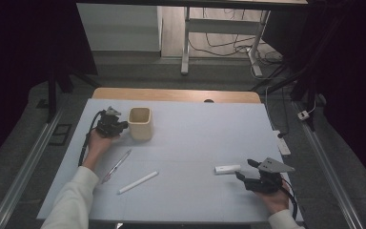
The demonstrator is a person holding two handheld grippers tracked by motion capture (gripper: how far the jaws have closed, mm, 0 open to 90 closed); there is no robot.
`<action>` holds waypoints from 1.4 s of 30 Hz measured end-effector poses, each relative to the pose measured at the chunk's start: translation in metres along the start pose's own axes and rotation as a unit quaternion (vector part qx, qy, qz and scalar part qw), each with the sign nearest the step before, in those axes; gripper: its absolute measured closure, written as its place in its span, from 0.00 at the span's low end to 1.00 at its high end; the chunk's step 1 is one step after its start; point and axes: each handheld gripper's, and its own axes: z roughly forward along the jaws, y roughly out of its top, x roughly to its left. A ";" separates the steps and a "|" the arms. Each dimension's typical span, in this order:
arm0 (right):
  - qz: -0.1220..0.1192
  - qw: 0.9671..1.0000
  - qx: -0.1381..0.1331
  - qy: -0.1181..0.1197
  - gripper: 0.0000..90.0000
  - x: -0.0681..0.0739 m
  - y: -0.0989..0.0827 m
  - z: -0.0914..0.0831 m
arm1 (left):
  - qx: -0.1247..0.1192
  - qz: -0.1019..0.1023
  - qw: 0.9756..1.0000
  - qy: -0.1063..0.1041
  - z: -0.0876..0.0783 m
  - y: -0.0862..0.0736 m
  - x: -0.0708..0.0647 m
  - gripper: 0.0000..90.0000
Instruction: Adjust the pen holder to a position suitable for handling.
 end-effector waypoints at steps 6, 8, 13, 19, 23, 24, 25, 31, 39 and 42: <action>-0.001 1.000 0.000 0.000 0.31 0.000 0.000 0.000 | 0.005 -0.002 1.000 0.002 0.002 0.000 0.000 0.99; -0.001 1.000 0.001 -0.001 0.31 0.000 0.000 0.000 | 0.009 -0.001 1.000 0.005 0.003 0.000 -0.001 0.99; 0.001 1.000 0.000 0.001 0.32 0.000 0.000 0.001 | 0.011 -0.001 1.000 0.009 0.003 0.000 -0.002 0.99; 0.001 1.000 0.000 0.001 0.32 0.000 0.000 0.002 | 0.012 -0.003 1.000 0.012 0.004 0.000 -0.002 0.99; 0.001 1.000 0.001 0.001 0.32 0.000 0.000 0.002 | 0.009 -0.005 1.000 0.009 0.005 0.001 -0.003 0.99; 0.001 1.000 0.000 0.001 0.32 0.000 0.000 0.002 | 0.009 -0.004 1.000 0.006 0.005 0.001 -0.003 0.99; 0.001 1.000 0.000 0.001 0.32 0.000 0.000 0.002 | 0.010 -0.003 1.000 0.005 0.006 0.002 -0.004 0.99; 0.001 1.000 0.001 0.000 0.32 0.000 0.000 0.003 | 0.011 0.006 1.000 0.001 0.009 0.005 -0.010 0.99; -0.001 1.000 0.005 -0.001 0.32 -0.001 0.000 0.003 | 0.011 0.013 1.000 -0.001 0.012 0.008 -0.016 0.99; -0.002 1.000 0.005 -0.001 0.32 -0.001 -0.001 0.003 | 0.009 0.016 1.000 -0.006 0.012 0.010 -0.019 0.99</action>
